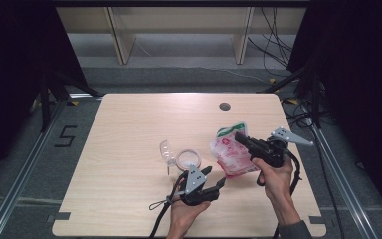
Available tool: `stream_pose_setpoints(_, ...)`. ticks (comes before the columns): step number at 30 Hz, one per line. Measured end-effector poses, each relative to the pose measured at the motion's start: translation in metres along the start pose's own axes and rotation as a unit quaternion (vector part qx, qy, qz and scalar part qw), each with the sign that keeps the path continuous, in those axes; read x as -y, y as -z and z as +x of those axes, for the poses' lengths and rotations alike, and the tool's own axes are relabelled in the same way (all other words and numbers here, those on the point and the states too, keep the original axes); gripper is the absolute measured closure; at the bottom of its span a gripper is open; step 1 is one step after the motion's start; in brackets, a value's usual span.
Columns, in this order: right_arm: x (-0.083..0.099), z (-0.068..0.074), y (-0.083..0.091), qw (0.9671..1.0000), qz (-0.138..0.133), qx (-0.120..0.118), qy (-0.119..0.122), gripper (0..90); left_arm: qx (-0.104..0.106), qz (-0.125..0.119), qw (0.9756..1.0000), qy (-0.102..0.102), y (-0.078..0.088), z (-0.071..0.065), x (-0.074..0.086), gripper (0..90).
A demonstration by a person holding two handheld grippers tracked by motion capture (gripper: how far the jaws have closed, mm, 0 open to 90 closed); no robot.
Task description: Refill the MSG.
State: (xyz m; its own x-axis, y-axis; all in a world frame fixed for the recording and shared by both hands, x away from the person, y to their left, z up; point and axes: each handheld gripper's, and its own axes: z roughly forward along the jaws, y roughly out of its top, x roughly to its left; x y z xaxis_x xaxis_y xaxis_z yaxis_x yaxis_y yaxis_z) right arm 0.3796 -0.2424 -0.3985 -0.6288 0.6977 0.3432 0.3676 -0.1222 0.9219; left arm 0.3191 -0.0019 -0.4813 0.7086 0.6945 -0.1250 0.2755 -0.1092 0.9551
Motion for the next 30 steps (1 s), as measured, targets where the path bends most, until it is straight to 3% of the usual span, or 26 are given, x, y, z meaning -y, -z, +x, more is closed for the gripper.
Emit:
stream_pose_setpoints(1, 0.001, 0.001, 0.005, 1.0, 0.001, -0.001, -0.008, 90.0, -0.003, 0.004, 1.0, -0.001, 0.004, -0.001, -0.001, 41.7)
stream_pose_setpoints(2, 0.003, -0.001, 0.007, 0.9999, -0.005, 0.001, 0.01, 90.0, -0.004, 0.001, 1.0, -0.003, 0.006, -0.001, -0.001, 41.7)
stream_pose_setpoints(6, 0.006, -0.002, 0.019, 1.0, -0.002, 0.002, -0.004, 90.0, 0.0, -0.006, 0.9999, -0.009, 0.016, -0.002, -0.002, 41.4)
stream_pose_setpoints(8, 0.008, -0.006, 0.022, 1.0, -0.006, 0.005, 0.006, 90.0, 0.0, 0.003, 0.9996, -0.03, 0.019, -0.001, -0.002, 41.2)
stream_pose_setpoints(9, 0.009, -0.006, 0.025, 1.0, -0.005, 0.002, 0.007, 90.0, -0.003, 0.002, 0.9999, -0.015, 0.02, -0.002, -0.001, 41.2)
stream_pose_setpoints(13, 0.013, -0.007, 0.033, 0.9999, -0.007, 0.004, -0.007, 90.0, 0.006, 0.002, 0.9997, -0.025, 0.021, -0.001, 0.003, 41.2)
stream_pose_setpoints(14, 0.014, -0.009, 0.035, 0.9999, -0.01, 0.007, -0.003, 90.0, 0.001, 0.005, 0.9998, -0.017, 0.023, -0.001, 0.003, 41.2)
stream_pose_setpoints(17, 0.016, -0.013, 0.042, 0.9999, -0.002, 0.016, 0.0, 90.0, 0.003, 0.01, 0.9996, -0.028, 0.027, 0.003, 0.005, 41.0)
stream_pose_setpoints(19, 0.018, -0.015, 0.046, 0.9997, -0.005, 0.02, -0.01, 90.0, 0.0, 0.008, 0.9997, -0.021, 0.029, 0.004, 0.006, 40.7)
stream_pose_setpoints(21, 0.021, -0.02, 0.05, 0.9996, -0.014, 0.026, -0.005, 90.0, -0.002, 0.0, 0.9998, -0.022, 0.03, 0.006, 0.007, 39.8)
stream_pose_setpoints(22, 0.022, -0.022, 0.054, 0.9995, -0.012, 0.028, -0.011, 90.0, -0.007, 0.006, 0.9999, -0.012, 0.032, 0.006, 0.007, 39.4)
stream_pose_setpoints(24, 0.024, -0.027, 0.058, 0.9992, -0.014, 0.036, -0.012, 90.0, -0.002, 0.001, 0.9997, -0.026, 0.033, 0.009, 0.005, 39.4)
stream_pose_setpoints(25, 0.026, -0.029, 0.06, 0.999, -0.015, 0.04, -0.015, 90.0, -0.008, 0.0, 0.9999, -0.008, 0.034, 0.007, 0.006, 39.4)
stream_pose_setpoints(27, 0.029, -0.033, 0.065, 0.9985, -0.014, 0.048, -0.022, 90.0, -0.003, -0.005, 0.9997, -0.025, 0.034, 0.01, 0.005, 39.4)
stream_pose_setpoints(30, 0.033, -0.039, 0.069, 0.9975, -0.012, 0.062, -0.032, 90.0, -0.004, 0.0, 0.9997, -0.026, 0.035, 0.011, 0.006, 39.4)
